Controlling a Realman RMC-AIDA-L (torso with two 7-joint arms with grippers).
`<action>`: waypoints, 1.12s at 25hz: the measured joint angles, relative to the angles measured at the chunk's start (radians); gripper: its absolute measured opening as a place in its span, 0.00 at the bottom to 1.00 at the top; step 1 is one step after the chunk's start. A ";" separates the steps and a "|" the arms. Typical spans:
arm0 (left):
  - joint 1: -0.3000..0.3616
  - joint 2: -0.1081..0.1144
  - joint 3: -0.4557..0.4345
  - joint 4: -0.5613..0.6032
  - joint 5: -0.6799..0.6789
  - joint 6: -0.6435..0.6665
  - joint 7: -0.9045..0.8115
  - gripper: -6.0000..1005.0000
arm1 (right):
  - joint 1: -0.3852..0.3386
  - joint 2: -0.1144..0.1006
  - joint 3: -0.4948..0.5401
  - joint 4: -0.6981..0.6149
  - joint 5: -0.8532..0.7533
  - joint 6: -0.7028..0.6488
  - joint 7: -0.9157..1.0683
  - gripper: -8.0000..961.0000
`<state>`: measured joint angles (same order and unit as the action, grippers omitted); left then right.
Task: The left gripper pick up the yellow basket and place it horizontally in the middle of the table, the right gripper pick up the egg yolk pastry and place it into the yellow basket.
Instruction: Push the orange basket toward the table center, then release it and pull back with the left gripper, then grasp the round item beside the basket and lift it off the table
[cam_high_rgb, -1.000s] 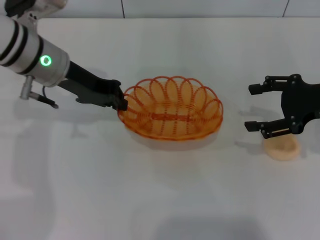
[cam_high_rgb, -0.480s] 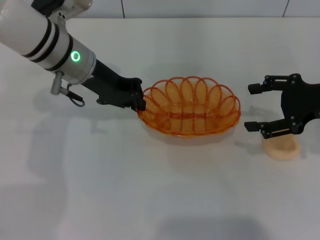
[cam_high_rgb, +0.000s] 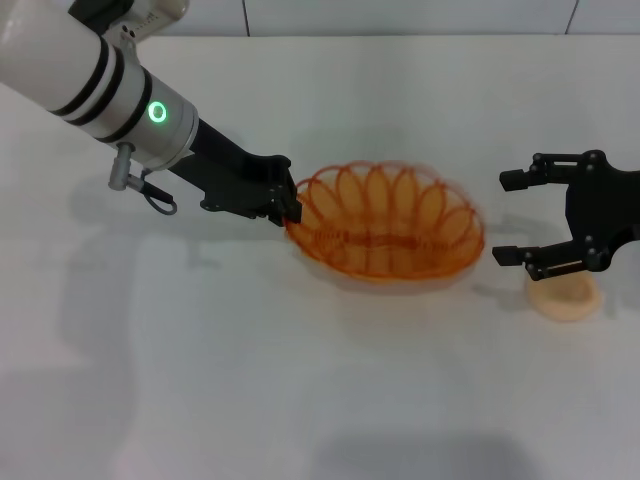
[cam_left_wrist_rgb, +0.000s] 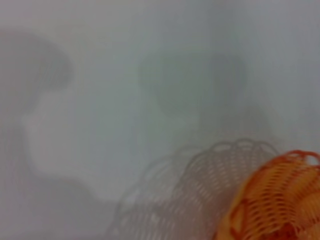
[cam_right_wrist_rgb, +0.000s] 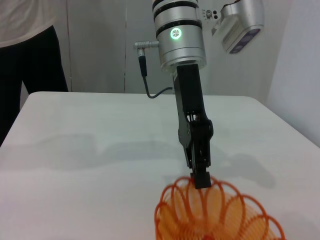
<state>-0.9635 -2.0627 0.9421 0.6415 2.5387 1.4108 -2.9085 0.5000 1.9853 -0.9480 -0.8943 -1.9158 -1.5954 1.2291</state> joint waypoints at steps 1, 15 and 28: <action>0.000 0.000 0.000 0.000 0.001 0.001 0.000 0.12 | 0.000 0.000 0.000 0.000 0.000 0.000 -0.002 0.88; 0.008 0.018 -0.008 0.014 -0.002 0.014 0.012 0.47 | -0.016 -0.005 0.001 -0.006 0.001 0.000 -0.002 0.88; 0.270 0.036 -0.009 0.352 -0.255 0.185 0.382 0.85 | -0.043 -0.004 0.028 -0.061 0.005 -0.022 0.051 0.88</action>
<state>-0.6930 -2.0268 0.9327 0.9934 2.2835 1.5959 -2.5262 0.4573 1.9816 -0.9203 -0.9552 -1.9113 -1.6177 1.2803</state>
